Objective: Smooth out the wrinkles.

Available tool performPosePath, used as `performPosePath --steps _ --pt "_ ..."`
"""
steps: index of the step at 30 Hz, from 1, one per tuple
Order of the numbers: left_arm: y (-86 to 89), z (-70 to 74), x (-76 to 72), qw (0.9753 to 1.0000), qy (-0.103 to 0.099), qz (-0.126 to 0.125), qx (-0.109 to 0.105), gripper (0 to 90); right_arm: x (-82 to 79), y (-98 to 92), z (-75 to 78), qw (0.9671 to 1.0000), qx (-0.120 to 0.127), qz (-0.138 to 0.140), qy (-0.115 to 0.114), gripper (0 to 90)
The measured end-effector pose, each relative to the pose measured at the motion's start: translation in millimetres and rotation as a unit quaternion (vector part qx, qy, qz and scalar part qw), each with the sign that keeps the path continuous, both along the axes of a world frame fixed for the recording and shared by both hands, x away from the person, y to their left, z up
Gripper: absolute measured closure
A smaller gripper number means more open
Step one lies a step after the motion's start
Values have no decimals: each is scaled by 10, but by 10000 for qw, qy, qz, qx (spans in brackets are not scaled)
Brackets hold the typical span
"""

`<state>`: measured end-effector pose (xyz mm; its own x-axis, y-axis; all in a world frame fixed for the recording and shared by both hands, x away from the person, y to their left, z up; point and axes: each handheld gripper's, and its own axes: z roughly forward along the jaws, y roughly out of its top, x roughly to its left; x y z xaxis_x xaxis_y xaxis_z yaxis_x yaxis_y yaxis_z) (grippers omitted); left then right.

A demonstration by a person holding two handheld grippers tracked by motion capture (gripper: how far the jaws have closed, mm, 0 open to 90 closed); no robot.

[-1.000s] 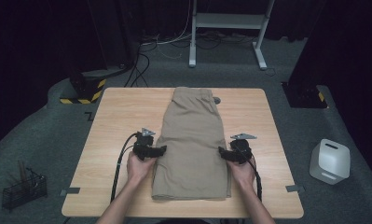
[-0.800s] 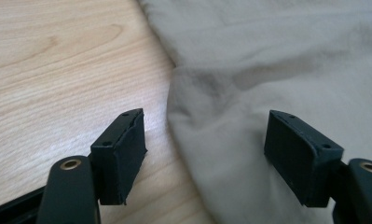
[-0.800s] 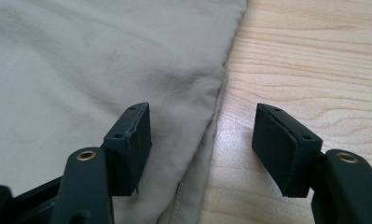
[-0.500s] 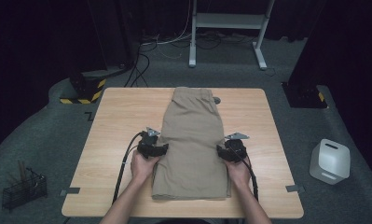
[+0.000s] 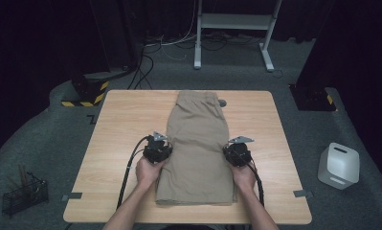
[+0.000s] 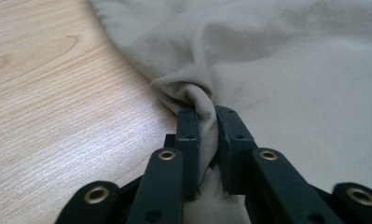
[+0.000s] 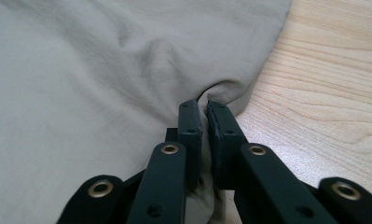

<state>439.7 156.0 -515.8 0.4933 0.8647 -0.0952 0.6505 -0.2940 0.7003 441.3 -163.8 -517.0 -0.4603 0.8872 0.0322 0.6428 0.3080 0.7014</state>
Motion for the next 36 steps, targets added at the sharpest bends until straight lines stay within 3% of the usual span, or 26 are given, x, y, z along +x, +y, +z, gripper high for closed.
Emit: performPosePath --steps 4,13,32,36 --pt "56 -12 26 9998 75 -46 -205 833 0 -38 -25 9997 226 -9 -17 870" --pt "137 -5 41 9983 195 -81 -535 844 3 -36 0 9997 231 23 30 875" --pt "255 294 -90 9968 -178 -241 -741 846 -138 -119 310 9973 411 400 -467 875" --pt "250 392 -103 9964 -302 -307 -733 847 -174 -121 383 9956 314 488 -740 875"
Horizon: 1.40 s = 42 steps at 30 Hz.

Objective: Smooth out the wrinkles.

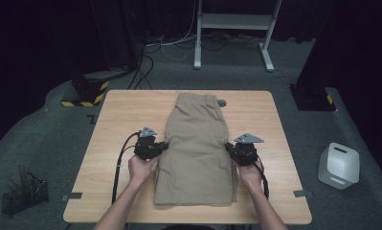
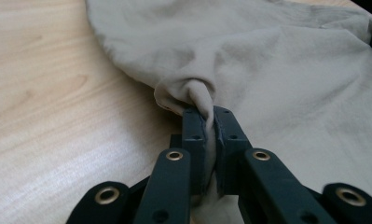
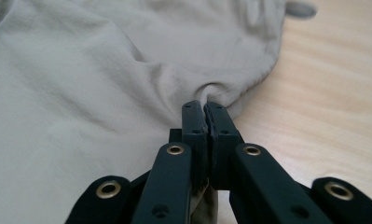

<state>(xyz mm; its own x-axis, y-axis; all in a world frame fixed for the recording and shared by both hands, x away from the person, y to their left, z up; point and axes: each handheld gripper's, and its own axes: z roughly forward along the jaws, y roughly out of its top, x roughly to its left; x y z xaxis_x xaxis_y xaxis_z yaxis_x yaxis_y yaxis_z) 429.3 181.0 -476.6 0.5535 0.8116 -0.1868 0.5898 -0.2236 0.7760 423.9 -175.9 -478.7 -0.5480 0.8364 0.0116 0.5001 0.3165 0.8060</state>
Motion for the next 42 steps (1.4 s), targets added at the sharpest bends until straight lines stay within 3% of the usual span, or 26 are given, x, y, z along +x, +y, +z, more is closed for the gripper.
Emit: performPosePath --steps 3,5,13,17,19,22,25,29,30,33,37,40,42 --pt "8 52 -10 9999 -36 8 -140 847 -5 -21 30 10000 34 -11 -26 876" --pt "6 89 -5 10000 -72 -9 -51 847 2 -34 75 9999 109 4 -18 876" --pt "-2 282 103 9997 -240 64 0 847 54 -28 318 9993 87 59 -346 876" --pt "-35 398 222 9993 -340 136 113 847 184 3 398 9992 22 -40 -387 876" --pt "-37 450 198 9989 -426 155 83 847 197 13 460 9987 59 -118 -486 877" --pt "-21 492 44 9985 -537 47 125 847 81 8 531 9978 62 -68 -662 877" --pt "22 530 -166 9978 -665 -2 -63 847 -150 -7 558 9956 55 65 -934 877" --pt "57 580 -420 9968 -781 -160 -59 847 -396 -43 546 9939 191 202 -1063 877" --pt "57 580 -420 9968 -781 -160 -59 847 -480 -52 540 9934 229 241 -1099 876" --pt "96 658 -654 9955 -889 -280 -144 847 -672 -70 546 9917 288 334 -1205 877" --pt "154 738 -974 9936 -993 -431 -314 847 -998 -114 612 9881 428 503 -1390 876" --pt "208 809 -1212 9918 -996 -556 -578 847 -1258 -127 699 9849 397 623 -1566 876" --pt "228 861 -1318 9907 -1043 -595 -638 847 -1380 -142 760 9837 433 642 -1622 876"
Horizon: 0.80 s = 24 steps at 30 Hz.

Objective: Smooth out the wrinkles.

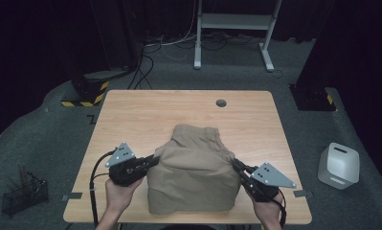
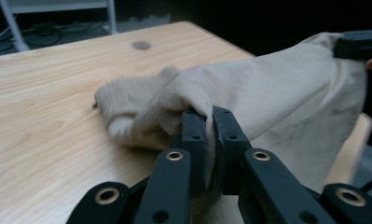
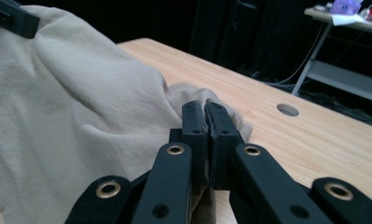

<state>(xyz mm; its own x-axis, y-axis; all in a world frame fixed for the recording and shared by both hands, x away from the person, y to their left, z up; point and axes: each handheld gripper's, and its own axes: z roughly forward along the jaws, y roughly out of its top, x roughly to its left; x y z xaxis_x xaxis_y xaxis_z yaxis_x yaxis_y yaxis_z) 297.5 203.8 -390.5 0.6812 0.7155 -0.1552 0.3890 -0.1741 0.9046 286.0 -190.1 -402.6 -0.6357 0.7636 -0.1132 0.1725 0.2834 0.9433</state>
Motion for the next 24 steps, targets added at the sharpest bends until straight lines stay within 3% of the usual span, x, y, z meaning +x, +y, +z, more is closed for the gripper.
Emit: performPosePath --steps 3,9,24 --pt "-9 35 -35 9999 -103 12 63 846 -59 -9 63 10000 46 54 -12 875" --pt "-40 -68 183 9999 67 103 16 846 119 -1 -11 9998 107 -72 155 875" --pt "-127 -73 544 9995 -14 228 222 845 374 -21 -51 9994 91 -267 179 875"
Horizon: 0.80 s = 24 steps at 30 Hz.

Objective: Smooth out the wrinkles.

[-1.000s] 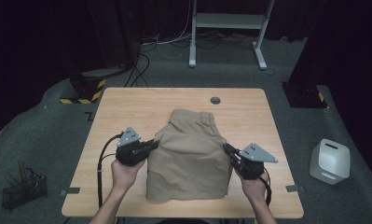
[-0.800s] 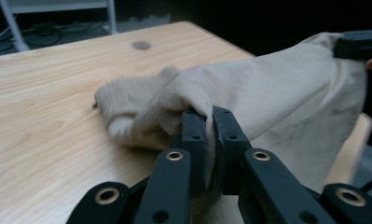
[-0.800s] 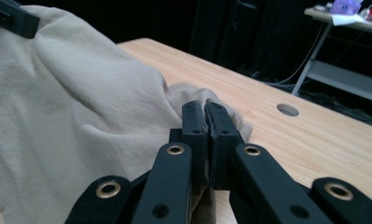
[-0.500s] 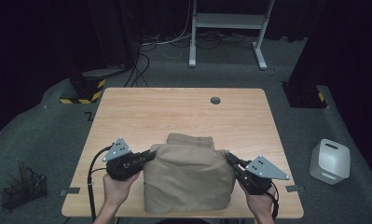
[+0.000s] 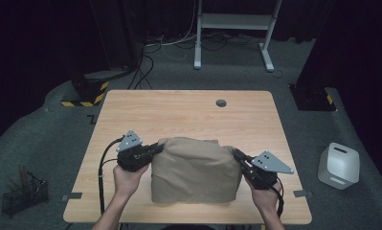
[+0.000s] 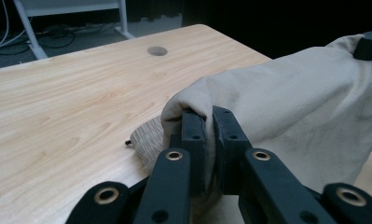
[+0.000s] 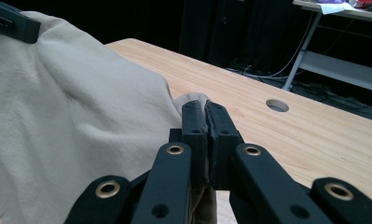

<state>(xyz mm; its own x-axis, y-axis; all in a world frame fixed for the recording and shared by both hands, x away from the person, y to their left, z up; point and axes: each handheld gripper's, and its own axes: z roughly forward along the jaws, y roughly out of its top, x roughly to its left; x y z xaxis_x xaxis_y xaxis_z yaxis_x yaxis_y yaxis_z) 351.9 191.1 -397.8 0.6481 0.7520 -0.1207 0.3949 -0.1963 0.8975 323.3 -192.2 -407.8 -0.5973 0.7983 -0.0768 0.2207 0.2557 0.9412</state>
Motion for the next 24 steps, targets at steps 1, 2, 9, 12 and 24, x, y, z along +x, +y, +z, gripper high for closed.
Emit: performPosePath --steps 1,2,9,12,24 --pt "-5 1 13 10000 -3 10 4 844 16 -2 -1 10000 3 -7 -3 875" --pt "-6 4 23 10000 -15 20 20 845 30 -2 -2 10000 9 -16 0 875" --pt "12 60 -34 9999 -95 26 -20 845 -23 1 64 9999 20 27 -95 874" --pt "19 92 -15 9999 -95 29 -32 845 -41 7 105 9999 -27 63 -152 875" --pt "-9 40 231 9998 6 189 60 843 201 12 107 9999 115 -1 31 875"
